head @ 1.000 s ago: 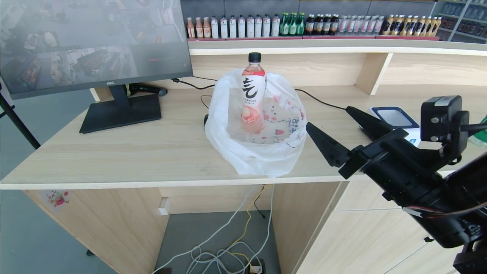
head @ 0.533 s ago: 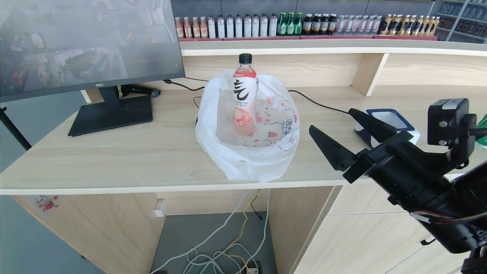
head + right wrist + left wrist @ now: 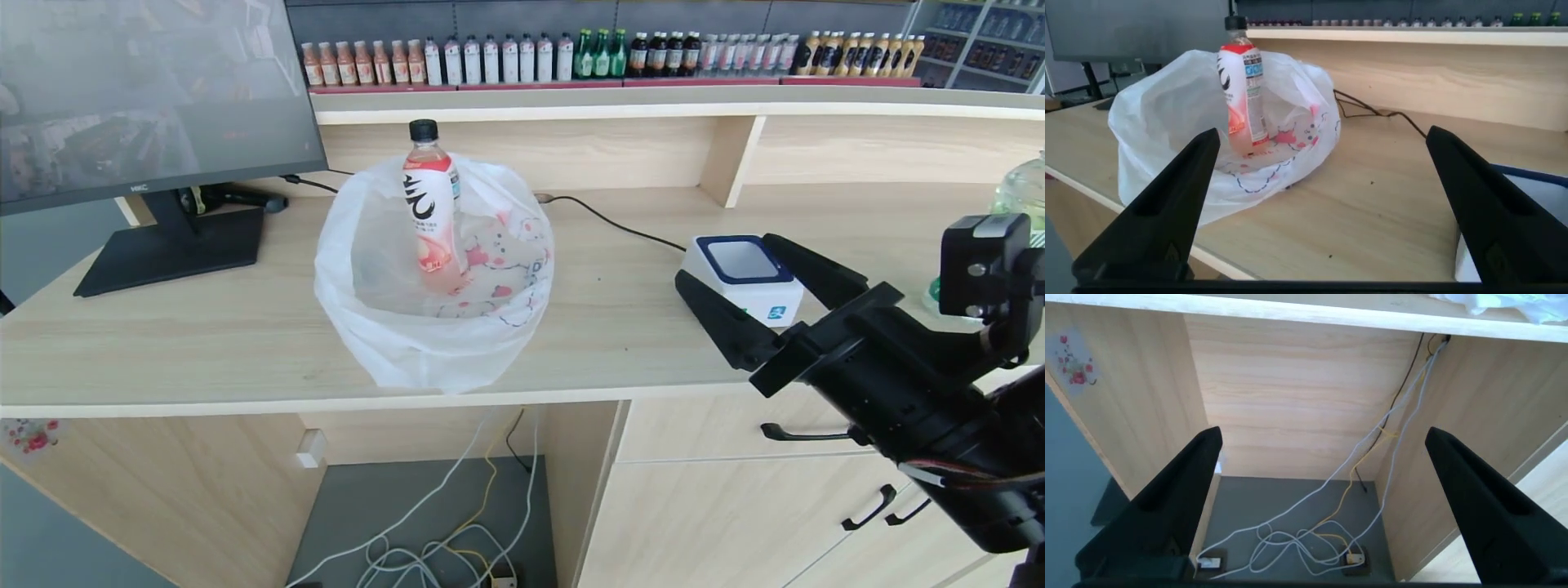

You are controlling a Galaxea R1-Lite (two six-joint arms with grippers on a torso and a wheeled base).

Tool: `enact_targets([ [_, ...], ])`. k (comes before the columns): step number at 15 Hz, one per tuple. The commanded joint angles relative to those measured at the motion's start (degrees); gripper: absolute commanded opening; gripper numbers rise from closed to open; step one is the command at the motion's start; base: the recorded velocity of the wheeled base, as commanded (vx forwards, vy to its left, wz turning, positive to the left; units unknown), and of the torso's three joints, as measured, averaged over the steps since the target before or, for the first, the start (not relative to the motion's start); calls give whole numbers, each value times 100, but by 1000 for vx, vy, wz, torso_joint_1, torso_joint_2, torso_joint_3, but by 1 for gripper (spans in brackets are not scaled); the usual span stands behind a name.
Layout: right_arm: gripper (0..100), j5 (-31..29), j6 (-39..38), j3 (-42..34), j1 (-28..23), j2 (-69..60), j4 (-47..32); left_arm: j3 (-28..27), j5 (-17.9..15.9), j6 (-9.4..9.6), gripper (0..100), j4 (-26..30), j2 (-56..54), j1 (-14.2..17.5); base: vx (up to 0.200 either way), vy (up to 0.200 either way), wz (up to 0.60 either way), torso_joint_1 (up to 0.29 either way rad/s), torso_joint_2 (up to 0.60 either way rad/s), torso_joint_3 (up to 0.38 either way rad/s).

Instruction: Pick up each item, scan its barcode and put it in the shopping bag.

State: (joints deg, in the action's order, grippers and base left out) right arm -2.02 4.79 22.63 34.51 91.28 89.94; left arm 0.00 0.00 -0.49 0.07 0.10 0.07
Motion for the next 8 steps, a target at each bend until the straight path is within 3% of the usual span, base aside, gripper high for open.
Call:
enact_targets([
  [1,100,0,-4,-4,3,47,6,0,0,-4,100,1,-1,1,0,-200,0,-2,2,2],
  [8,100,0,4,-118,3,109,6,0,0,-4,100,1,-1,1,0,-200,0,0,5,4],
])
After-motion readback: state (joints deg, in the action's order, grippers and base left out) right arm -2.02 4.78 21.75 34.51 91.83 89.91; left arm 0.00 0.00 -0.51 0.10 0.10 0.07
